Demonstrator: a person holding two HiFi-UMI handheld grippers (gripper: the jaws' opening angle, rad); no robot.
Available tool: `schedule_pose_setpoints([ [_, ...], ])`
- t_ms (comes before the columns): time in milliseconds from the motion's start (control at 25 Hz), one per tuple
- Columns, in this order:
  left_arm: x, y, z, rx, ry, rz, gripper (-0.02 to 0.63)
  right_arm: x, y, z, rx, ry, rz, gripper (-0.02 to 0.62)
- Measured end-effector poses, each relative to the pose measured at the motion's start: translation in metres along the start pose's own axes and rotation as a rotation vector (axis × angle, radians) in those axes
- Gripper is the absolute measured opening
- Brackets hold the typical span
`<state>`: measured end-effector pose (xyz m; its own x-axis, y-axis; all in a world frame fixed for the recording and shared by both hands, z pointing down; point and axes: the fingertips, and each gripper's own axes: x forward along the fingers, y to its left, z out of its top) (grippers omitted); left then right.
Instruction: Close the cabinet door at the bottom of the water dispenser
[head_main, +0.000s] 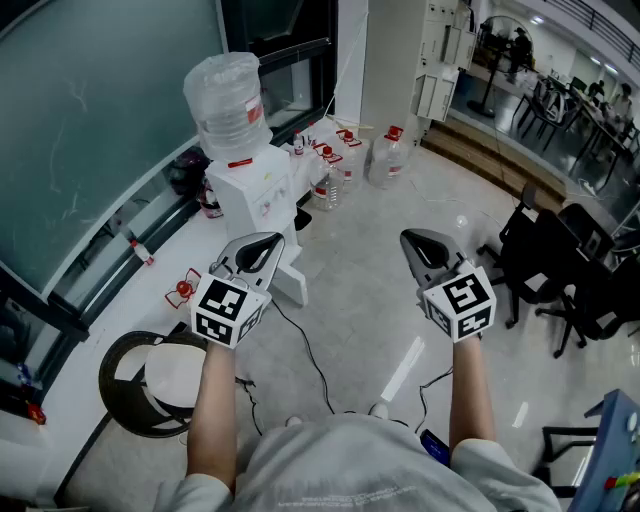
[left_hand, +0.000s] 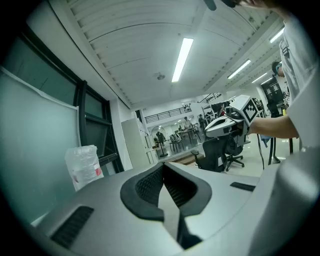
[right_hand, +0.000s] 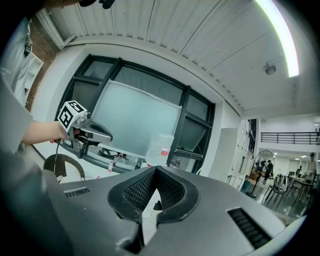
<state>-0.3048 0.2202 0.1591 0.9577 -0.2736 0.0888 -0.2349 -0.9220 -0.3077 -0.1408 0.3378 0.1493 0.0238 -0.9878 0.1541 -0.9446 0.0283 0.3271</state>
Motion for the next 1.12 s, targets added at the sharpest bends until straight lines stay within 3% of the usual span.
schedule_pose_setpoints([
  [280,0.008,-0.004,0.001,-0.017,0.014,0.024,0.018,-0.005,-0.014,-0.007,0.024,-0.04,-0.001,0.026],
  [520,0.033,-0.028,0.014,-0.102,0.017,0.042,0.018,-0.018,-0.043,-0.025,0.032,-0.05,0.046,0.026],
  [840,0.087,-0.079,0.018,-0.068,0.091,0.138,0.018,-0.044,-0.103,-0.058,0.025,-0.044,0.149,0.026],
  [1120,0.113,-0.083,0.01,-0.064,0.135,0.193,0.018,-0.041,-0.143,-0.082,0.006,-0.035,0.145,0.026],
])
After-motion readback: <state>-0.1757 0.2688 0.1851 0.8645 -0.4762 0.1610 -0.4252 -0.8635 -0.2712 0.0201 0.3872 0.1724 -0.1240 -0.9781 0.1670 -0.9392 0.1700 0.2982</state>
